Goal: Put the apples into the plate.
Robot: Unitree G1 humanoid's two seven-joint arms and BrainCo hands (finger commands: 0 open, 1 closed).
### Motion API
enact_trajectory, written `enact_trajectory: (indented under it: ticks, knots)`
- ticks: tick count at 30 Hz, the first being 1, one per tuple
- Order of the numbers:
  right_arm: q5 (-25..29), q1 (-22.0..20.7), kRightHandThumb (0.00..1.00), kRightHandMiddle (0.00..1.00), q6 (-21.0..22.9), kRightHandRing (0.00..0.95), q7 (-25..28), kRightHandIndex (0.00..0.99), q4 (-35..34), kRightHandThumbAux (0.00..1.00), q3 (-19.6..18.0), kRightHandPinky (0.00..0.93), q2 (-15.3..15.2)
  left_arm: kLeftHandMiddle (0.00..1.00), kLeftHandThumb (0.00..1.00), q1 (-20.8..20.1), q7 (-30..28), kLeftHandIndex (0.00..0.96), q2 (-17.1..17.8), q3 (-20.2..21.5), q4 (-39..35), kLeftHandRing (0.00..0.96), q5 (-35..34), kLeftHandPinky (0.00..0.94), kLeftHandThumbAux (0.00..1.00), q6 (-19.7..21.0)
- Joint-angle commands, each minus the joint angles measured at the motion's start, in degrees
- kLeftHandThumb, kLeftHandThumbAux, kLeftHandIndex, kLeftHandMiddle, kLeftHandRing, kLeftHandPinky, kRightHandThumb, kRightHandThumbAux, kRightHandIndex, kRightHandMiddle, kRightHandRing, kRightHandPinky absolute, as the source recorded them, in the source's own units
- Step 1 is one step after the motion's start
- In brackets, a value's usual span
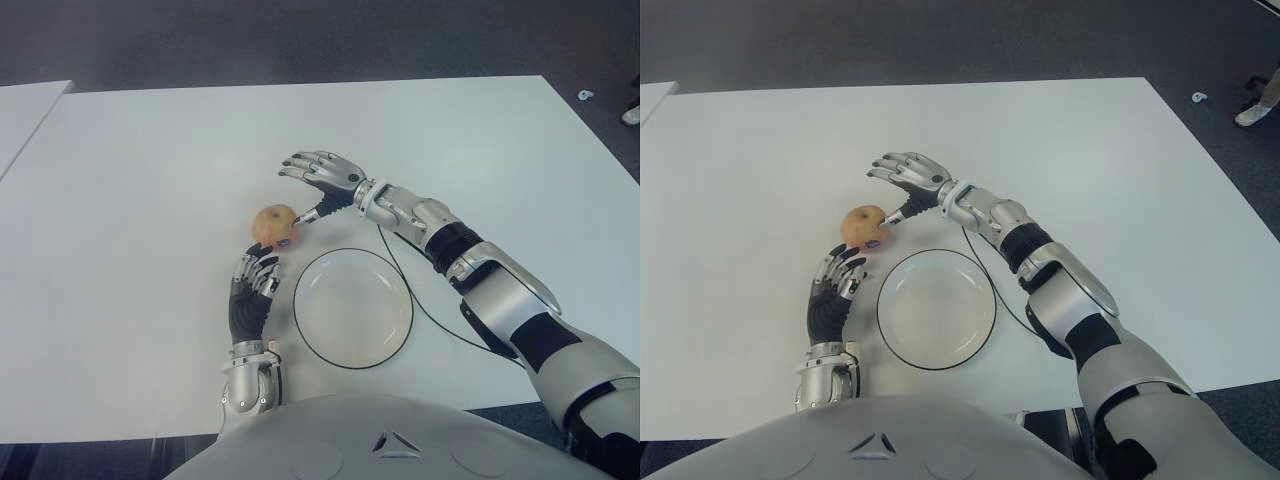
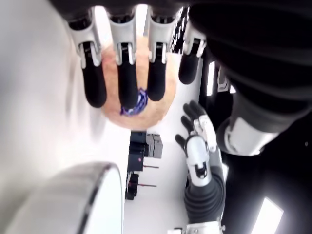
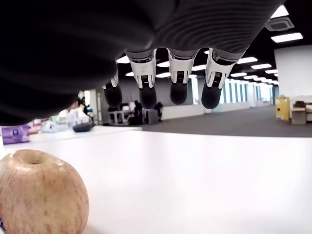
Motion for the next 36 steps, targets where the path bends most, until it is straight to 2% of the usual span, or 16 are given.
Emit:
enact_trajectory:
  ticks: [1,8,18,23,36]
  knots:
    - [-0.4,-1.7,0.218,0.000,-0.1,0.000,-0.3,0.000,2.1,0.219,0.9,0.000,1.1,0.252,0.481,1.5,1.6,0.186,-1.7,1.4,-1.3,0.307,1.0,0.356,0.644,2.2]
    - [-0.3,-2.8,0.226,0.000,-0.1,0.000,-1.0,0.000,5.1,0.230,1.6,0.000,2.9,0.248,0.472,3.6,2.4,0.198,-1.5,2.4,-2.9,0.302,1.8,0.353,0.636,3.4]
    - [-0.1,-3.8,0.226,0.000,-0.1,0.000,-1.7,0.000,8.6,0.246,2.4,0.000,4.9,0.248,0.443,7.8,2.6,0.191,-1.2,2.7,-5.0,0.299,2.7,0.350,0.632,2.1]
    - [-0.3,-4.3,0.217,0.000,-0.5,0.000,-1.5,0.000,9.8,0.252,3.0,0.000,5.0,0.252,0.429,9.7,3.1,0.188,-0.9,3.0,-6.5,0.301,3.2,0.353,0.636,2.1]
    - [-1.6,-4.4,0.210,0.000,-0.8,0.000,-2.3,0.000,12.0,0.262,5.6,0.000,5.3,0.256,0.429,9.8,5.0,0.176,-1.3,3.2,-5.6,0.304,4.7,0.354,0.644,2.0]
